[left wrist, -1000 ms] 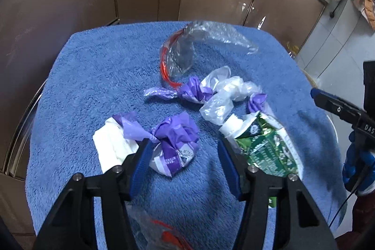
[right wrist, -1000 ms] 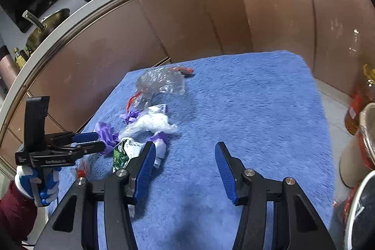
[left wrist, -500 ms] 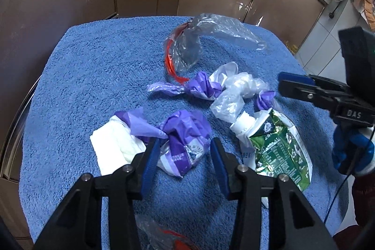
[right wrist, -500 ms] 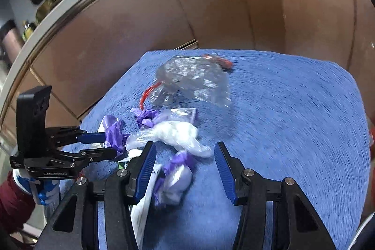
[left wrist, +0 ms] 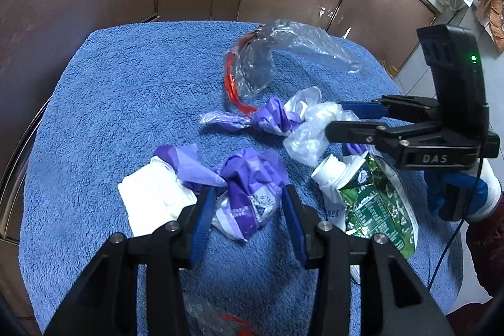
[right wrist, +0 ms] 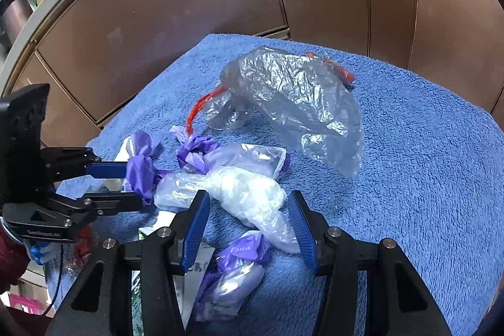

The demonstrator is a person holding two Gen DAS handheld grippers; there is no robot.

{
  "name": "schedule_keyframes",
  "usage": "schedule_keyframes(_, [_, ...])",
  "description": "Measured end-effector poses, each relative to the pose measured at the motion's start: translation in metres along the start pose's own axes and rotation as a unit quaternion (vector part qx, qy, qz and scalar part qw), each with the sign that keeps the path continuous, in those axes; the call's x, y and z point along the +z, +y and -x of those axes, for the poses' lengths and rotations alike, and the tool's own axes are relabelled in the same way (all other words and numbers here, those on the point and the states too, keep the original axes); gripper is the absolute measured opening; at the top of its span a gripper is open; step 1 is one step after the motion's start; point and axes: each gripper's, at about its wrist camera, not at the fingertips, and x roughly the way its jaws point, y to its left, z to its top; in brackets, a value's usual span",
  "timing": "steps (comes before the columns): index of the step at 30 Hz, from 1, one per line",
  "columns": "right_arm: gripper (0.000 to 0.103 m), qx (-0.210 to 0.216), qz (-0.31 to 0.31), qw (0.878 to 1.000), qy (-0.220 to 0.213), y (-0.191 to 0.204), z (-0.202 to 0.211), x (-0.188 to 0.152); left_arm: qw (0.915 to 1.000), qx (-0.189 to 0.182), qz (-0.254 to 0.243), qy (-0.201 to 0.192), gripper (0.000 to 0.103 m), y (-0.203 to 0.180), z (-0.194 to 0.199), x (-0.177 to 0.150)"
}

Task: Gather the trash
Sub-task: 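Grasp the white plastic bag with the right gripper while the left grasps the purple glove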

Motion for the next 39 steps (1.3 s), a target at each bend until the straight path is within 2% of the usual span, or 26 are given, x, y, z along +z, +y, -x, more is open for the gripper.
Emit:
schedule_keyframes(2, [0.036, 0.002, -0.001, 1.000, 0.004, 0.000, -0.006, 0.004, 1.0000, -0.002, 0.004, 0.000, 0.039, 0.000, 0.000, 0.000])
schedule_keyframes(6, [0.031, -0.008, 0.008, 1.000, -0.001, 0.002, 0.000, 0.002, 1.0000, 0.000, 0.006, -0.007, 0.035, 0.000, 0.002, 0.000])
schedule_keyframes(8, [0.031, -0.012, 0.006, 1.000, -0.009, 0.001, 0.005, 0.002, 0.9999, -0.001, 0.006, -0.013, 0.028, -0.002, 0.006, 0.000])
schedule_keyframes(18, [0.030, -0.024, -0.016, 0.997, -0.078, -0.001, 0.064, -0.005, 0.9978, -0.024, 0.020, -0.058, 0.025, -0.014, 0.048, 0.000])
schedule_keyframes(30, [0.030, -0.039, -0.058, 0.988, -0.138, 0.018, 0.146, -0.060, 0.9927, -0.026, 0.014, -0.117, 0.025, -0.042, 0.128, -0.017])
schedule_keyframes(39, [0.030, -0.052, -0.088, 0.976, -0.191, 0.032, 0.214, -0.111, 0.9862, -0.024, 0.001, -0.164, 0.025, -0.071, 0.197, -0.032])
